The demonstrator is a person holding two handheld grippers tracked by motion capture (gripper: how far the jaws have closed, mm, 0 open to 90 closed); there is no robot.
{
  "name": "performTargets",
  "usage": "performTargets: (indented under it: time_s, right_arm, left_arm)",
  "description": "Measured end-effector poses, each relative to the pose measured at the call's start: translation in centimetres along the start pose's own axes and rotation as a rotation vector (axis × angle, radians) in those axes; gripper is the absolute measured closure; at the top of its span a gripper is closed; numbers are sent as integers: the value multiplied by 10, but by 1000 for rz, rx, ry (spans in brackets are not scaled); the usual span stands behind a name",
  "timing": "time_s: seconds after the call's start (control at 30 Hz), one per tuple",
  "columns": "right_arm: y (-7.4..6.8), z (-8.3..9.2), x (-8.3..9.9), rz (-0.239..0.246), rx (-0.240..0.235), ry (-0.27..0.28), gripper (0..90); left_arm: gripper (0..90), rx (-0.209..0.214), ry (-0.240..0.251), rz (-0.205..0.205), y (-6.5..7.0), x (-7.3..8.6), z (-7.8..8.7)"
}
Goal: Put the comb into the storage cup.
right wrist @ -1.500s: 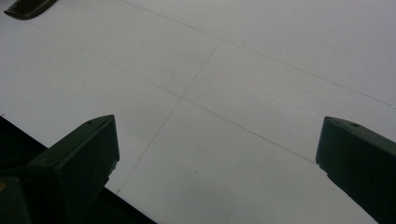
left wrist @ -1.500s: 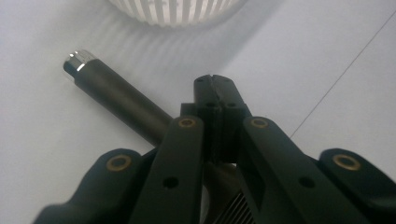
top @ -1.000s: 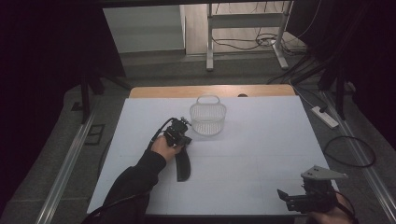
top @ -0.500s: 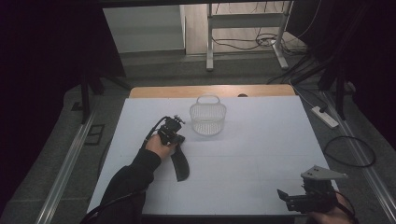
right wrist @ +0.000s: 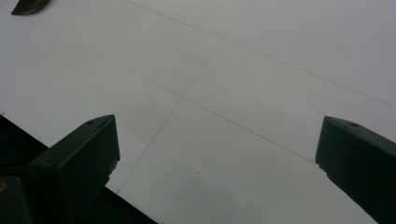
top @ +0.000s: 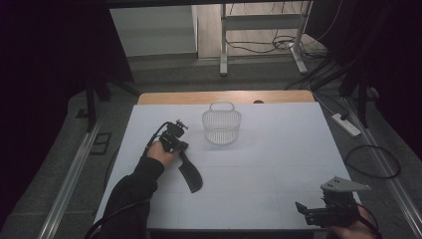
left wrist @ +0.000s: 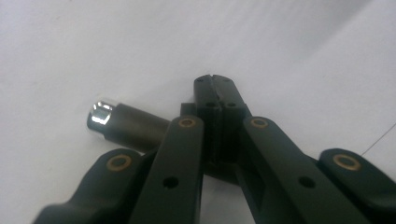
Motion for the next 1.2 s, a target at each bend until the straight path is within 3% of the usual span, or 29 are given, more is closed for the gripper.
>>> performTargets:
  time_s: [0.37, 0.53, 1.2]
  right_arm:
    - [0, 0, 0, 2, -1, 0, 2]
    - [0, 0, 0, 4, 0, 0, 3]
    - [-1, 0, 0, 14, -2, 5, 5]
  left_arm:
    - [891, -18, -16, 9, -13, 16, 10]
    - [891, -4, -16, 27, -18, 29, 17]
    - [891, 13, -42, 42, -8, 71, 39]
Point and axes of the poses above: each handheld gripper's, and its own axes: z roughly backward along the jaws, x roughly out of its underside, y roughly to its right, the point moved 3 cm from there along -z, roughly forward along the jaws, and after that the axes turned 5 degrees about y, right-handed, at the moved point
